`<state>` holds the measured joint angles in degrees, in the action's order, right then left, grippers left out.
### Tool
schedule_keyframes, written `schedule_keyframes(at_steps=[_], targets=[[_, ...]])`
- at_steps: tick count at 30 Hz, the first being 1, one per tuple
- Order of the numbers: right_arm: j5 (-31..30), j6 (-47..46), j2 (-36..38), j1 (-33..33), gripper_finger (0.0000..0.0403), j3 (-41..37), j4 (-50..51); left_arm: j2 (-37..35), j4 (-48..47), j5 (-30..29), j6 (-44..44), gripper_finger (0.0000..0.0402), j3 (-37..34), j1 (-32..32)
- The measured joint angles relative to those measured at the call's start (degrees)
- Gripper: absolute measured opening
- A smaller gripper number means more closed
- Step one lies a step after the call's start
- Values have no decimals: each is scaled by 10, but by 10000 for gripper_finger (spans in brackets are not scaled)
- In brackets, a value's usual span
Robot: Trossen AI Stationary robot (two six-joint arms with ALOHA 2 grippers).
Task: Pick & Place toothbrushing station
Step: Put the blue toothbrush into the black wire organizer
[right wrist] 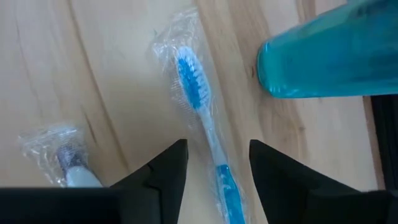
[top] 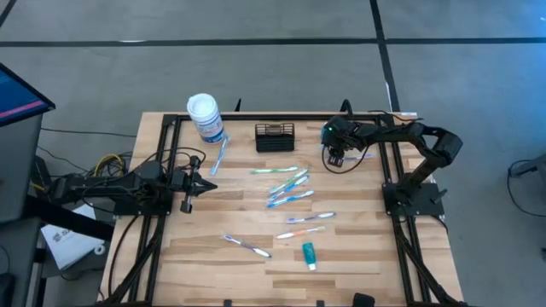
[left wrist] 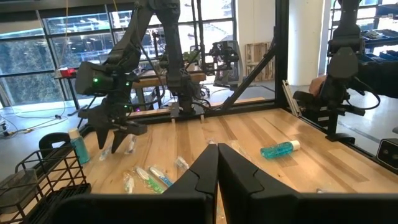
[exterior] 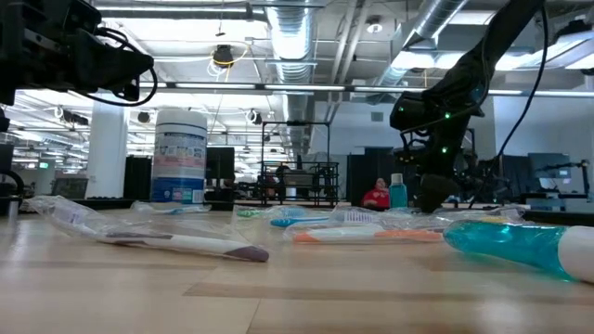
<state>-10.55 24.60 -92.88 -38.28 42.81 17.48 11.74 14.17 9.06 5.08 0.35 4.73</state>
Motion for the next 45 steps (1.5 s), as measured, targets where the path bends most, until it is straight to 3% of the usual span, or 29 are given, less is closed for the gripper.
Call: schedule_keyframes(at_steps=[5, 13, 28, 35, 45], targets=[[2, 0, 0, 0, 128, 0, 2, 0, 0, 0, 0, 1, 0, 0], [2, -2, -2, 0, 10, -1, 3, 0, 0, 0, 0, 1, 0, 0], [5, -41, 11, 28, 0, 14, 62, 0, 0, 0, 0, 1, 0, 0], [21, -67, 68, 59, 0, 46, 85, 0, 1, 0, 0, 1, 0, 0], [61, -125, 167, 105, 0, 54, 42, 0, 21, 0, 0, 1, 0, 0]])
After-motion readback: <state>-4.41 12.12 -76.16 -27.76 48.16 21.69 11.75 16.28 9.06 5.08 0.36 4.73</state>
